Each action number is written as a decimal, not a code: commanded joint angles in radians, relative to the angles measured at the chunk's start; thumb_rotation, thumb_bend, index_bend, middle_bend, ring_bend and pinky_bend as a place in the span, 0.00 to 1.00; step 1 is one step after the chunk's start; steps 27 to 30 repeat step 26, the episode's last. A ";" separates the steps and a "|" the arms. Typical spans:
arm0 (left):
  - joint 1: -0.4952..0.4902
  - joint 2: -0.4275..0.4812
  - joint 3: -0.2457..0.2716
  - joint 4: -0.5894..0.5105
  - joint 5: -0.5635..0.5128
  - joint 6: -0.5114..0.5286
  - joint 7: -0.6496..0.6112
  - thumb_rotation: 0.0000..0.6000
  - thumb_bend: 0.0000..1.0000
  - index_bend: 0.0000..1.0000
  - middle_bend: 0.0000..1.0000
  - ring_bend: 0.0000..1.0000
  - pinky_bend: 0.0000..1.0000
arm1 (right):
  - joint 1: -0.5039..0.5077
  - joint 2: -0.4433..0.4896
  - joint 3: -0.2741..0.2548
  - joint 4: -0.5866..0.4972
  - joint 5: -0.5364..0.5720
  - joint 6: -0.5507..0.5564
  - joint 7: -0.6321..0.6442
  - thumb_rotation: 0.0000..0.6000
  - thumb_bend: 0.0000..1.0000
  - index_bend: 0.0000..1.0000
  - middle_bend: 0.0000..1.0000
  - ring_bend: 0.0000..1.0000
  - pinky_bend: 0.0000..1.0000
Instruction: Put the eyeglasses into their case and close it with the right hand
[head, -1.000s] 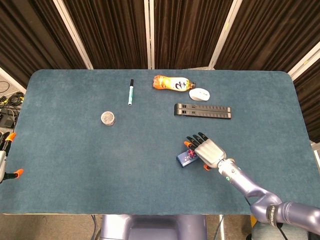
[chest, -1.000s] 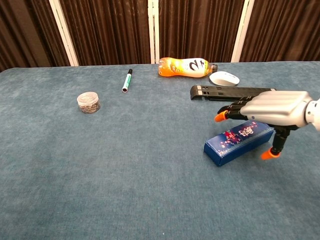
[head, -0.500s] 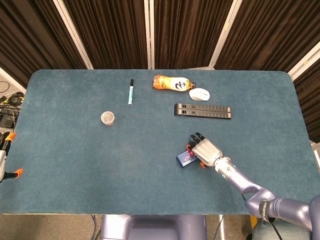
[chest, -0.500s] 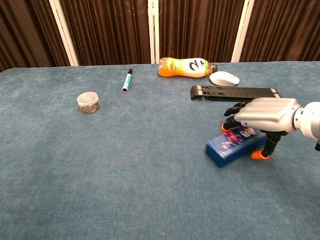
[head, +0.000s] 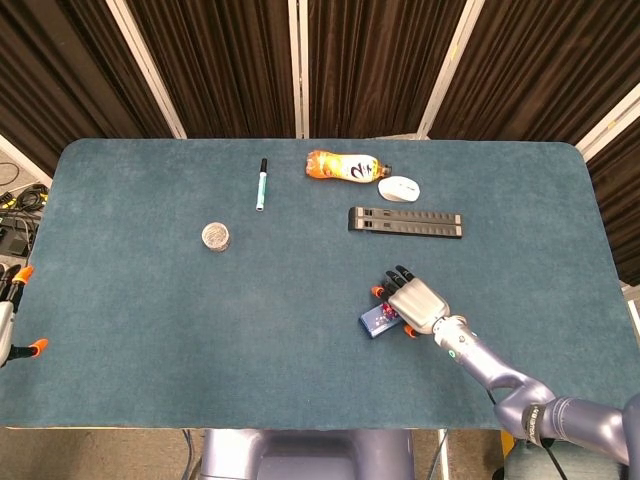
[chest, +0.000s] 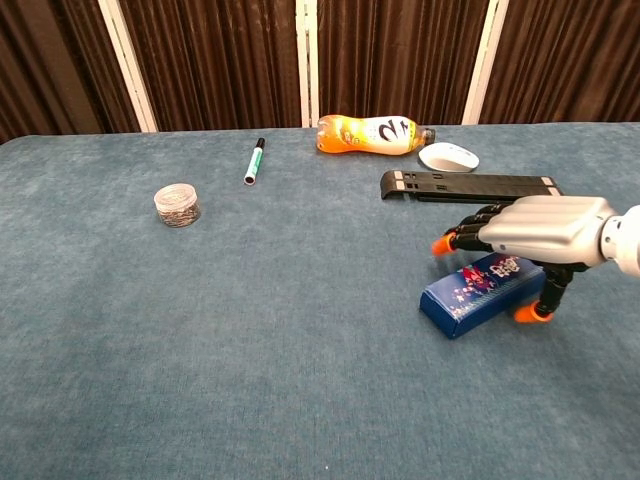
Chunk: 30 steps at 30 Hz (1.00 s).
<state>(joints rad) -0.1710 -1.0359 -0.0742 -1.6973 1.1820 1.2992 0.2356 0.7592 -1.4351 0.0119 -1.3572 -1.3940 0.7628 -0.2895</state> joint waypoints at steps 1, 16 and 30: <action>0.003 0.005 0.002 -0.007 0.010 0.006 -0.007 1.00 0.00 0.00 0.00 0.00 0.00 | -0.019 0.050 -0.002 -0.075 0.019 0.028 -0.040 1.00 0.09 0.00 0.00 0.00 0.00; 0.046 0.010 0.023 0.029 0.176 0.118 -0.113 1.00 0.00 0.00 0.00 0.00 0.00 | -0.348 0.238 -0.009 -0.251 -0.154 0.658 0.158 1.00 0.00 0.00 0.00 0.00 0.00; 0.072 0.017 0.034 0.052 0.248 0.173 -0.195 1.00 0.00 0.00 0.00 0.00 0.00 | -0.451 0.218 -0.009 -0.151 -0.172 0.774 0.197 1.00 0.00 0.02 0.00 0.00 0.00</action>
